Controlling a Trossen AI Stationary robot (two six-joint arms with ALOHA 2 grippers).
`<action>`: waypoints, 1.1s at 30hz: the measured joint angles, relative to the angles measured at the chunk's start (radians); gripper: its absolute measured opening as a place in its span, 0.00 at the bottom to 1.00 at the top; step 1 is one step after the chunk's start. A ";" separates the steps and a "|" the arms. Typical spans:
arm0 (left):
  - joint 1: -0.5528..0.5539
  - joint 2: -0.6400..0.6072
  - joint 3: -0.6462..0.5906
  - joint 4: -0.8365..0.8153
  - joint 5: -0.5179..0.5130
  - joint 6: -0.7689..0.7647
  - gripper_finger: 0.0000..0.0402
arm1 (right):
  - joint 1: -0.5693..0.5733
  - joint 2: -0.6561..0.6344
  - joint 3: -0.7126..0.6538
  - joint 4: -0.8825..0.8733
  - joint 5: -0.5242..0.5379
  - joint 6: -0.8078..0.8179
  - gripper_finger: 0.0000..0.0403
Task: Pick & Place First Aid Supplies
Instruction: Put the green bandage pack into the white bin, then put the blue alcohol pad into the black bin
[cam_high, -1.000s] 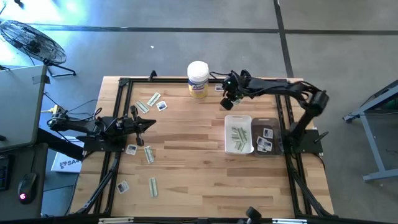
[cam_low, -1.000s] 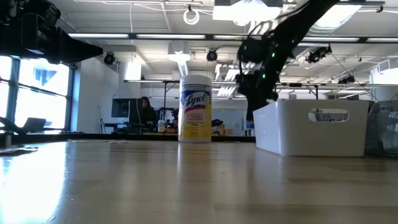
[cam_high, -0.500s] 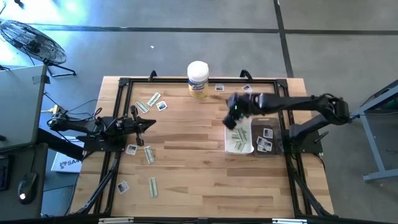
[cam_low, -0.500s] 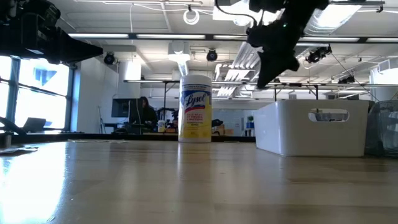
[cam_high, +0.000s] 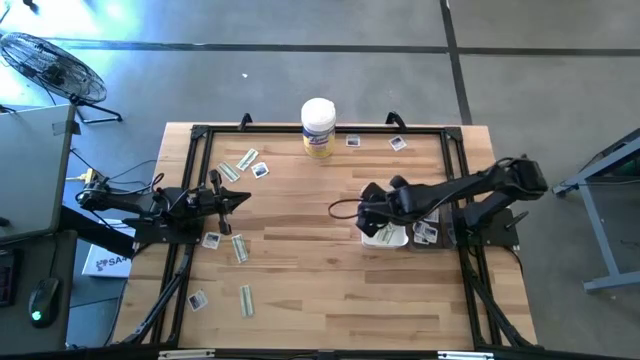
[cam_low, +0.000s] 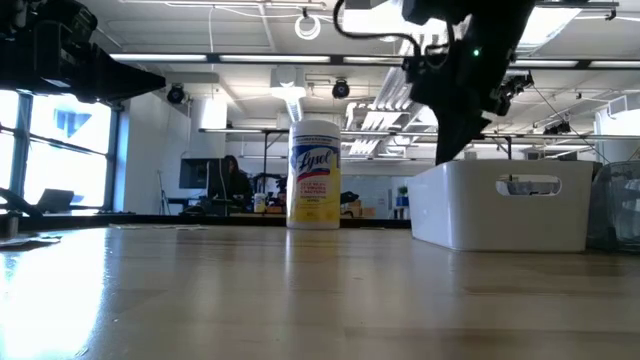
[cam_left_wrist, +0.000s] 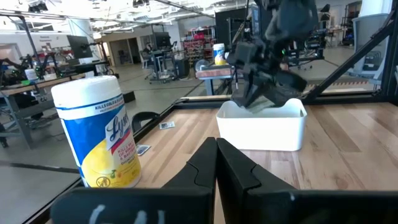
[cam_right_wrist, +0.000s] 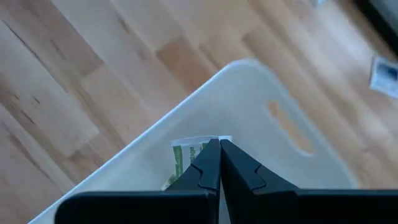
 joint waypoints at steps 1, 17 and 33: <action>0.000 0.000 0.000 0.000 0.000 0.000 0.00 | 0.000 0.020 0.000 0.001 -0.007 0.005 0.01; 0.000 0.000 0.000 0.000 0.000 0.000 0.00 | -0.012 0.065 0.001 -0.056 0.005 0.080 0.24; 0.000 0.000 0.000 0.000 0.000 0.000 0.00 | -0.393 -0.207 0.002 0.051 0.162 -0.271 0.40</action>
